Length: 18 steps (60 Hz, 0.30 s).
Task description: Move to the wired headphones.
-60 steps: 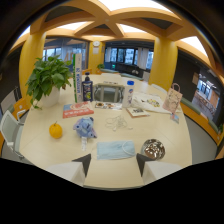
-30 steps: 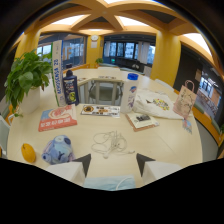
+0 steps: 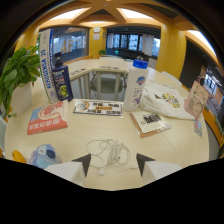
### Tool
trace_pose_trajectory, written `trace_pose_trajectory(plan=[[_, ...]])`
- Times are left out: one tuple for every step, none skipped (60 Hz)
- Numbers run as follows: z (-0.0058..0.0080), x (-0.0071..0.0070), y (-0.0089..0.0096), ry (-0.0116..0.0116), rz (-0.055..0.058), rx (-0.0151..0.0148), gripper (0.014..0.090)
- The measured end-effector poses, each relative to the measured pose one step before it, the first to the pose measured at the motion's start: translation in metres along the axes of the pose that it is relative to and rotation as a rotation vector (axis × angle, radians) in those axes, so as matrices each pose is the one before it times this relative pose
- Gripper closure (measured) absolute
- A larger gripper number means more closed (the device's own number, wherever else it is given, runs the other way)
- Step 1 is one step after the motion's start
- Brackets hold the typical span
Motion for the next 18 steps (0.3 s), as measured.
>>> trace_pose_trajectory(plan=[[0.00077,0.00007,-0.00023,0.00037,-0.0014,-0.00013,0.0188],[0.00062,0.00005,-0.00029,-0.00007,-0.0013,-0.00049,0.0187],[0.00043,-0.00005,-0.00007,-0.00050,-0.0011,-0.00067,0.0187],[0.00039,-0.00011,-0.00010,-0.00076,-0.0008,-0.00079,0.0185],[0.00038,-0.00030,-0.00004,-0.00089,0.0000,-0.00116,0.0186],[0.00020,-0.00035,0.00007,-0.00112,0.0010,-0.00154,0.0187],[0.00018,-0.00061,0.00016,-0.00199,0.0016,-0.00150,0.0186],[0.00009,-0.00063,0.00006,-0.00224,0.0017,-0.00128,0.0187],[0.00002,-0.00060,0.00010,-0.00192,0.0016,-0.00139,0.0187],[0.00009,-0.00056,0.00015,-0.00115,0.0014,-0.00153,0.0186],[0.00009,-0.00025,0.00037,-0.00044,0.0009,-0.00133,0.0185],[-0.00015,-0.00032,0.00027,-0.00081,-0.0001,-0.00061,0.0186],[0.00012,-0.00037,0.00007,-0.00117,-0.0003,-0.00025,0.0186],[0.00010,-0.00035,-0.00002,-0.00135,-0.0003,0.00036,0.0186],[0.00014,-0.00022,-0.00001,-0.00029,-0.0007,-0.00024,0.0187],[-0.00078,0.00049,-0.00004,0.00061,-0.0011,0.00011,0.0187],[0.00011,-0.00002,0.00014,-0.00013,-0.0012,-0.00050,0.0185],[-0.00002,-0.00023,0.00006,-0.00040,-0.0015,0.00012,0.0187]])
